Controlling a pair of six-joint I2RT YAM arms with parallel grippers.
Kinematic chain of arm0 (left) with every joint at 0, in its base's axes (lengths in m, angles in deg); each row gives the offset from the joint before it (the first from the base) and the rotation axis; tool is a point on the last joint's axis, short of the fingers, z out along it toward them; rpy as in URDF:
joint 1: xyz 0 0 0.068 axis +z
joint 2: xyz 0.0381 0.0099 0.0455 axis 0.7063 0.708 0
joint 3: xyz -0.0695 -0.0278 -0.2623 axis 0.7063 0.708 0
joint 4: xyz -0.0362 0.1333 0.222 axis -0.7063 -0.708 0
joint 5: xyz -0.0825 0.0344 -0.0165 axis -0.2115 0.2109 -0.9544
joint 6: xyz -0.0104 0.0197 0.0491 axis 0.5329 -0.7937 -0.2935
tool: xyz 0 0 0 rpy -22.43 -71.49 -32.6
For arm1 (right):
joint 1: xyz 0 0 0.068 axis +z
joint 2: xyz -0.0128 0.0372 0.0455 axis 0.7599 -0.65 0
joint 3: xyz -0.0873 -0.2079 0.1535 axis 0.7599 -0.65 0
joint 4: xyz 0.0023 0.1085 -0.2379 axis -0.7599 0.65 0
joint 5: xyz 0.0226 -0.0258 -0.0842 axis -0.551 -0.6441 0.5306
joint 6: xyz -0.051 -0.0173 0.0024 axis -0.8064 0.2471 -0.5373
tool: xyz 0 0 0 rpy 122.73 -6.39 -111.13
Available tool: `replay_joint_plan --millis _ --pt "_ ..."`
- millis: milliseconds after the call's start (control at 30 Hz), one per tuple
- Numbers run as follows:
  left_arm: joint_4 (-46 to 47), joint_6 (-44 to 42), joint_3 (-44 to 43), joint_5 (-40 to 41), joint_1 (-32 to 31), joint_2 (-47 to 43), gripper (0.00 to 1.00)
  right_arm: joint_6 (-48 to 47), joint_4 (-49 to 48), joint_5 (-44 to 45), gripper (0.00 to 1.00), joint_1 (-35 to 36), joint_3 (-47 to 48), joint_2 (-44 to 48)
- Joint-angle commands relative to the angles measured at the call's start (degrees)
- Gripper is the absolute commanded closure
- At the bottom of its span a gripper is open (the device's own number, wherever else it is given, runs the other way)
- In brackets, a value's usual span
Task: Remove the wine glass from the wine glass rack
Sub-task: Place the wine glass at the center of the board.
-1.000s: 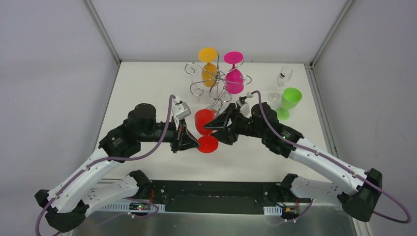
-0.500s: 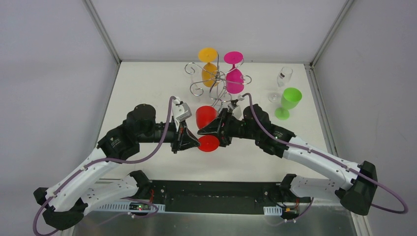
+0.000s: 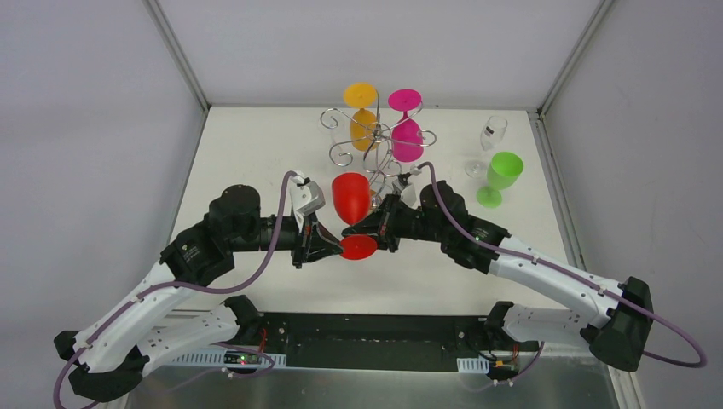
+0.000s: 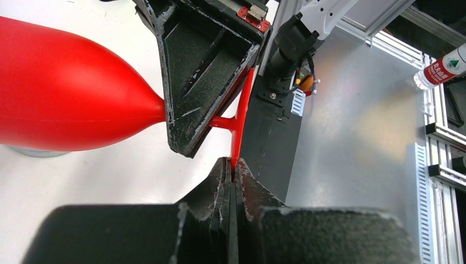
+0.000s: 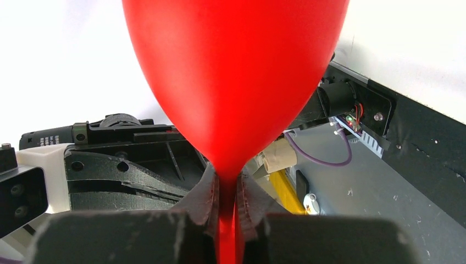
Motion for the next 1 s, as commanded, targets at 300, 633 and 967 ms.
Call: replay_joint_plan --millis 300,633,967 --pt "1.87 1.19 1.44 2.1 -0.4 -1.27 0.59 -1.4 -1.87 -1.04 1.0 0.41 1.37 1.56" --pt "1.87 5.36 2.92 8.05 -0.42 -5.22 0.24 -13.78 9.66 -9.17 1.0 0.28 0.44 4.49" --pt "1.82 14.43 0.8 11.02 -0.36 -1.81 0.2 -32.69 24.86 -8.43 1.0 0.3 2.74 11.18"
